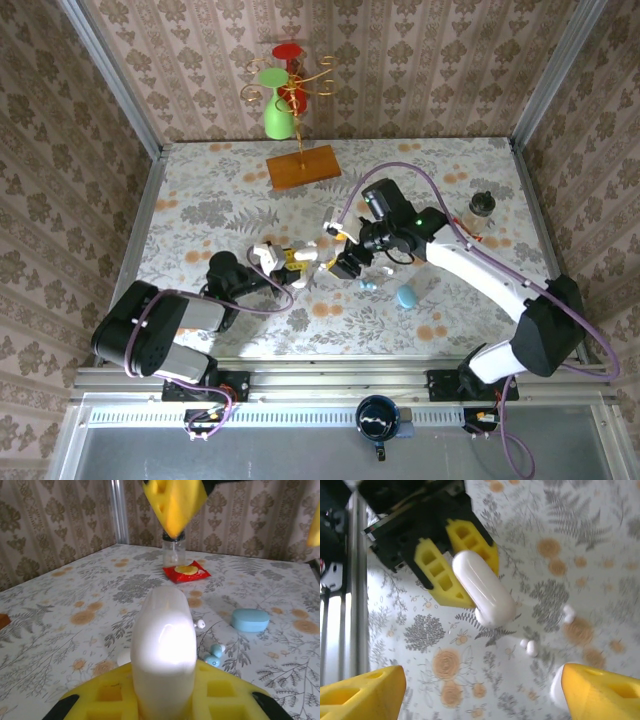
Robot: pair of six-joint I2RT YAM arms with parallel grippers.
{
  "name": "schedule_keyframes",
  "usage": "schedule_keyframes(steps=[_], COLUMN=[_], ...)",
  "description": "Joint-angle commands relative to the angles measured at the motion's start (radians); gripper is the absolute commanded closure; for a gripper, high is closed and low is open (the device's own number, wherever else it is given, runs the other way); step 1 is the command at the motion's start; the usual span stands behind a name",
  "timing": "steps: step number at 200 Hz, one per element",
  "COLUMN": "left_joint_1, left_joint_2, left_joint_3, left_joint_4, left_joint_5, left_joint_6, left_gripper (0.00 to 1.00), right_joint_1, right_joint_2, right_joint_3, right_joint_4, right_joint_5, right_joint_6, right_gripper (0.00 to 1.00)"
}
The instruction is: Insert wireless bluetooth earbuds into charging case
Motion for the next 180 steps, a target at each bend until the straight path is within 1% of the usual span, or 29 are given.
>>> schedule_keyframes(steps=[1,20,46,64,89,93,100,104,118,138,151,165,180], left_joint_1=[0.011,0.013,0.015,0.017,0.017,0.017,0.017,0.017,0.021,0.023,0.026,0.026,0.026], left_joint_2=[-0.023,-0.019,-0.015,-0.019,-0.02,-0.02,-0.02,-0.021,-0.024,-0.032,-0.035,-0.032,-0.031], left_joint_3=[0.021,0.025,0.029,0.027,0.026,0.026,0.026,0.026,0.027,0.026,0.024,0.024,0.024], left_joint_4=[0.033,0.034,0.034,0.033,0.033,0.034,0.033,0.033,0.033,0.034,0.033,0.034,0.034], left_joint_5=[0.071,0.081,0.093,0.091,0.088,0.089,0.089,0.088,0.094,0.096,0.093,0.088,0.079], left_joint_6=[-0.002,-0.006,-0.011,-0.01,-0.009,-0.009,-0.011,-0.014,-0.022,-0.024,-0.024,-0.025,-0.025], left_gripper=[1.0,1.0,1.0,1.0,1.0,1.0,1.0,1.0,1.0,1.0,1.0,1.0,0.96], right_joint_1=[0.011,0.023,0.046,0.06,0.091,0.095,0.098,0.1,0.102,0.102,0.101,0.1,0.101], right_joint_2=[0.012,0.066,0.151,0.2,0.265,0.272,0.286,0.291,0.313,0.324,0.32,0.31,0.3], right_joint_3=[0.042,0.105,0.187,0.228,0.283,0.29,0.295,0.299,0.311,0.32,0.318,0.31,0.301], right_joint_4=[-0.008,-0.07,-0.127,-0.15,-0.193,-0.193,-0.191,-0.193,-0.2,-0.202,-0.193,-0.184,-0.173], right_joint_5=[-0.013,-0.02,-0.031,-0.039,-0.046,-0.049,-0.051,-0.052,-0.047,-0.037,-0.03,-0.025,-0.023], right_joint_6=[-0.266,-0.314,-0.352,-0.368,-0.38,-0.379,-0.378,-0.379,-0.378,-0.375,-0.366,-0.36,-0.349], right_gripper=[0.19,0.25,0.39,0.43,0.45,0.48,0.5,0.52,0.55,0.58,0.67,0.73,0.79])
